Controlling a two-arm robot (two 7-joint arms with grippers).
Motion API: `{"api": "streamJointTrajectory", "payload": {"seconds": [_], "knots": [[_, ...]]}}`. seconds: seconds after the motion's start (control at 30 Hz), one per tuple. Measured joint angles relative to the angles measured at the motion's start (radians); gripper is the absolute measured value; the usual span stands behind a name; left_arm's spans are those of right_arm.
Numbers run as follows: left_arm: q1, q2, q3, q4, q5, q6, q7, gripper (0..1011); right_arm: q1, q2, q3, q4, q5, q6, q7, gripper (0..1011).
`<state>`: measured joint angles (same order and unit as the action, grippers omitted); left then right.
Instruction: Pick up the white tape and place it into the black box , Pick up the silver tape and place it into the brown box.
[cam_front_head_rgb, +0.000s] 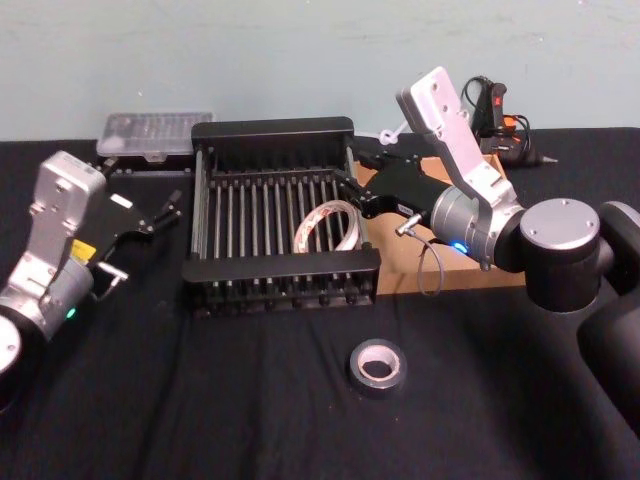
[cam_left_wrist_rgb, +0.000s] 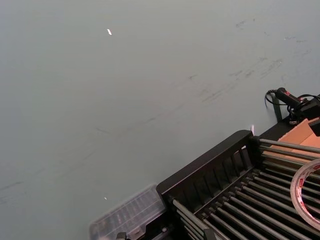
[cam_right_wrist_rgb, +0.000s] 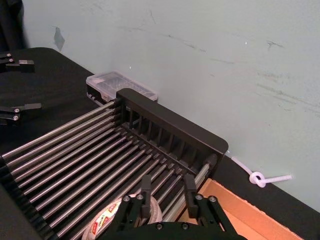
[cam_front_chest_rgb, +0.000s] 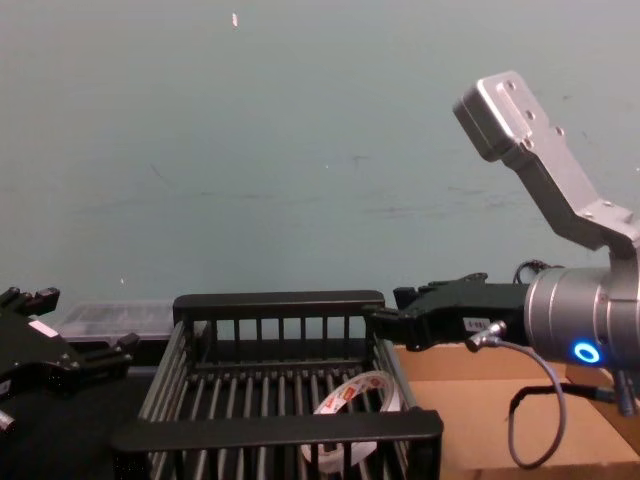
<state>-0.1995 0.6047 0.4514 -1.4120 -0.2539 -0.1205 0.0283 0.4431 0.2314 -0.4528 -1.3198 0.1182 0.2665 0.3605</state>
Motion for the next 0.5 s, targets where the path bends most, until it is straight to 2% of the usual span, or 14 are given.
{"api": "streamJointTrajectory", "payload": {"seconds": [0.07,0.13,0.27,0.37,0.5], "knots": [[0.0,0.0,0.0,0.0,0.0,0.0,0.0,1001,0.0,0.0,0.0,0.0,0.0,0.0,0.0,482],[0.0,0.0,0.0,0.0,0.0,0.0,0.0,1001,0.0,0.0,0.0,-0.001,0.0,0.0,0.0,514],[0.0,0.0,0.0,0.0,0.0,0.0,0.0,1001,-0.001,0.0,0.0,-0.001,0.001,0.001,0.0,684],[0.0,0.0,0.0,0.0,0.0,0.0,0.0,1001,-0.001,0.0,0.0,-0.001,0.001,0.001,0.0,741],[0.0,0.0,0.0,0.0,0.0,0.0,0.0,1001,-0.001,0.0,0.0,-0.001,0.001,0.001,0.0,886]]}}
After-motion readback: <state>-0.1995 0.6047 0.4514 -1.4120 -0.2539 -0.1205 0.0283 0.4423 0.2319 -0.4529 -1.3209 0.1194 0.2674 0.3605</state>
